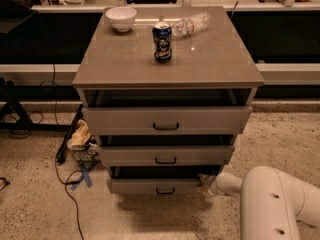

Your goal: Open bottom drawer

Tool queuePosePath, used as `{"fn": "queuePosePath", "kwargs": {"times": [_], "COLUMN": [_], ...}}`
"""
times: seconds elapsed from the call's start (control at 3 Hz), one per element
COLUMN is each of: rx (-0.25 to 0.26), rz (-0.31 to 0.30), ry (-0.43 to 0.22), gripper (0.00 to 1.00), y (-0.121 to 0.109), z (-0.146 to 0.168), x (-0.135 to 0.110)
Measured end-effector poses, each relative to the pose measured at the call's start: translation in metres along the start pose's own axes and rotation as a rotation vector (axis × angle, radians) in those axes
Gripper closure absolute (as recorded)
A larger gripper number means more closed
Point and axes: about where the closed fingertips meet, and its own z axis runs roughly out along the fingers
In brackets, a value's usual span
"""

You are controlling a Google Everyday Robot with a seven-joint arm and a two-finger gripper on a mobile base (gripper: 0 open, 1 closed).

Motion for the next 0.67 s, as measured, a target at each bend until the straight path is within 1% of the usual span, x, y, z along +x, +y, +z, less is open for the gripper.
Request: {"fn": "queuePosePath", "kwargs": {"times": [0.33,0.67], "rx": [0.001,0.001], "rz": [0.008,0.009], "ry": [-0.002,-0.002], "gripper": [1.0,1.0], "y": [0.0049,0.004], "z": [-0.0034,-0.0059], "x": [0.0004,-0.0005]}}
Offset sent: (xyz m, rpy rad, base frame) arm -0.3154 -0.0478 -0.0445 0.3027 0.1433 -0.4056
